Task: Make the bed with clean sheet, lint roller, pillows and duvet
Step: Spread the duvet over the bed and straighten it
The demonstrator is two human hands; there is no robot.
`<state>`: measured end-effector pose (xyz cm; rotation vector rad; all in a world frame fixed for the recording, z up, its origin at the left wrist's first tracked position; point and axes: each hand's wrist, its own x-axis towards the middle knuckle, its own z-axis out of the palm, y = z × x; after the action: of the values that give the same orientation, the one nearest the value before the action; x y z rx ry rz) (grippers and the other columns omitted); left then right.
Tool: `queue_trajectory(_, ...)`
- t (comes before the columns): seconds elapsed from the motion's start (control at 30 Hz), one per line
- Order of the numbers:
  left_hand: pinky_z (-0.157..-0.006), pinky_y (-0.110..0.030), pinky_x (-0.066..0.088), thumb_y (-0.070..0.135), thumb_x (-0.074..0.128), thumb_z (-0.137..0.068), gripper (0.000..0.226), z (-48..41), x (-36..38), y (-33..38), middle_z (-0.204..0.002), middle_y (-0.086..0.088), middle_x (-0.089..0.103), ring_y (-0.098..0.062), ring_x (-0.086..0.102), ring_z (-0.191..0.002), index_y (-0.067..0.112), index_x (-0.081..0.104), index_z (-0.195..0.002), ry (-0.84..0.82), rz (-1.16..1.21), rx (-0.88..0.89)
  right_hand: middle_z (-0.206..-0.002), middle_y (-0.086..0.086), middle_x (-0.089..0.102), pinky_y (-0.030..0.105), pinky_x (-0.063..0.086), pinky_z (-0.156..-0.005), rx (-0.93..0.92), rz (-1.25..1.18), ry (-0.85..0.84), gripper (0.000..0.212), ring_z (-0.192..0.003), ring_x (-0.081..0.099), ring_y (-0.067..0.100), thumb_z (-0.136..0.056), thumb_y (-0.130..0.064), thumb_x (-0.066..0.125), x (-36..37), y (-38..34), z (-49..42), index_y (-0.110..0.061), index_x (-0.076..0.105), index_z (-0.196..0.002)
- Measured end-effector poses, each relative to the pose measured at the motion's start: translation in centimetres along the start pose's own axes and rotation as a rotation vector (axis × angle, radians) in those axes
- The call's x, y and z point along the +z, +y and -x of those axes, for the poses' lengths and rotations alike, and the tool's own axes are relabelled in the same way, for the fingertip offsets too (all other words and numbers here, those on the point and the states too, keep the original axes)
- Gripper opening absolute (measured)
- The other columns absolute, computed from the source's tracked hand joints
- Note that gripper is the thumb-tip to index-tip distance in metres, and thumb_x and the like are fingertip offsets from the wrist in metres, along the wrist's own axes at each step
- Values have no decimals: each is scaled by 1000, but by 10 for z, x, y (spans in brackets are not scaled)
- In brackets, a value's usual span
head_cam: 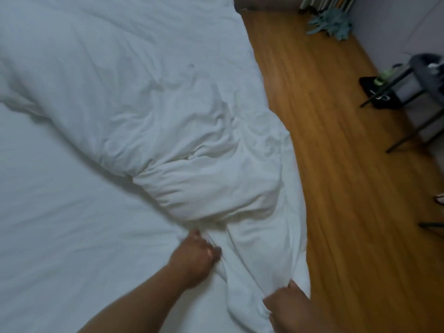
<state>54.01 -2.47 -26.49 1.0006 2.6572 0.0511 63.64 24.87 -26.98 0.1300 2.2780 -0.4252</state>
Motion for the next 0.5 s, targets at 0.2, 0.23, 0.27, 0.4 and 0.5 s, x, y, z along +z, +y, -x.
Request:
queue_trajectory(0.2, -101, -31, 45, 45, 48, -85, 39, 68, 35, 89, -114, 0, 73, -21, 64, -115, 28, 76, -105, -148, 372, -5, -140, -13, 33, 25, 36, -90, -167, 54, -70, 62, -129, 40, 12, -74, -62, 51, 4, -9, 50, -44, 42, -133)
queue_trajectory(0.23, -95, -32, 48, 46, 51, -85, 34, 72, 34, 79, -109, 0, 73, -23, 65, -108, 29, 73, -105, -57, 417, 21, -146, -15, 23, 29, 38, -100, -190, 1, -18, 80, -137, 31, 10, -68, -68, 51, 7, -20, 49, -46, 31, -142)
queue_trajectory(0.27, -91, -31, 49, 47, 57, -84, 34, 76, 36, 61, -111, -2, 70, -23, 63, -106, 27, 67, -110, 68, 404, 55, -152, -14, 13, 38, 35, -110, -186, -47, 19, 95, -143, 20, 11, -65, -72, 53, 12, -33, 48, -47, 18, -149)
queue_trajectory(0.4, -102, -44, 36, 51, 72, -66, 85, 71, 12, -24, -139, -13, 52, -33, 55, -121, 20, 48, -142, 270, 1, -97, -154, -7, 21, 57, 29, -111, -44, 63, 159, 91, -144, 24, 20, -83, -59, 61, 48, -57, 21, -41, 7, -154)
queue_trajectory(0.5, -108, -62, 29, 48, 81, -60, 92, 43, 4, -39, -145, -9, 50, -34, 47, -131, 25, 50, -143, -26, -196, -216, -120, -6, 62, 58, 34, -100, 3, 164, 353, 55, -116, 57, 24, -96, -25, 49, 53, -54, 3, -39, 31, -146)
